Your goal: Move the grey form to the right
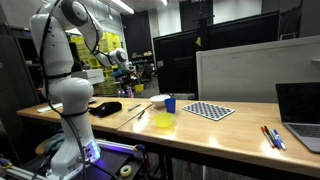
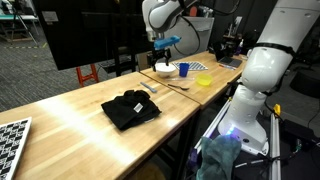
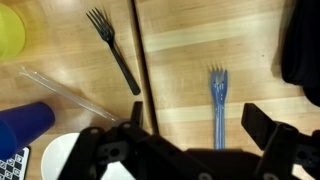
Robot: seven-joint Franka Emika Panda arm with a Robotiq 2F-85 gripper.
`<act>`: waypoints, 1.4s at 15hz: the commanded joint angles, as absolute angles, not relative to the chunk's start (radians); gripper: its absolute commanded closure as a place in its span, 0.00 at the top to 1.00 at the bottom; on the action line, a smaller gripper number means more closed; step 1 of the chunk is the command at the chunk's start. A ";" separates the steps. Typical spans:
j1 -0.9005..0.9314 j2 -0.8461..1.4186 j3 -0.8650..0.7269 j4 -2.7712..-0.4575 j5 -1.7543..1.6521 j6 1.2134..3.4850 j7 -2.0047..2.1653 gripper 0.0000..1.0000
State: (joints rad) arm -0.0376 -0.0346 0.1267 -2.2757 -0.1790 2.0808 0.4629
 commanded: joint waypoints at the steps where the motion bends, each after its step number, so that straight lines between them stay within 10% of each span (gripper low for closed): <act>1: -0.005 0.126 0.089 -2.134 -0.227 2.086 0.444 1.00; 21: 0.100 0.444 0.030 -1.875 -0.034 2.120 0.359 1.00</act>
State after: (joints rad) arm 0.0816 0.4444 0.0503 -1.8763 -0.0438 2.1217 0.3657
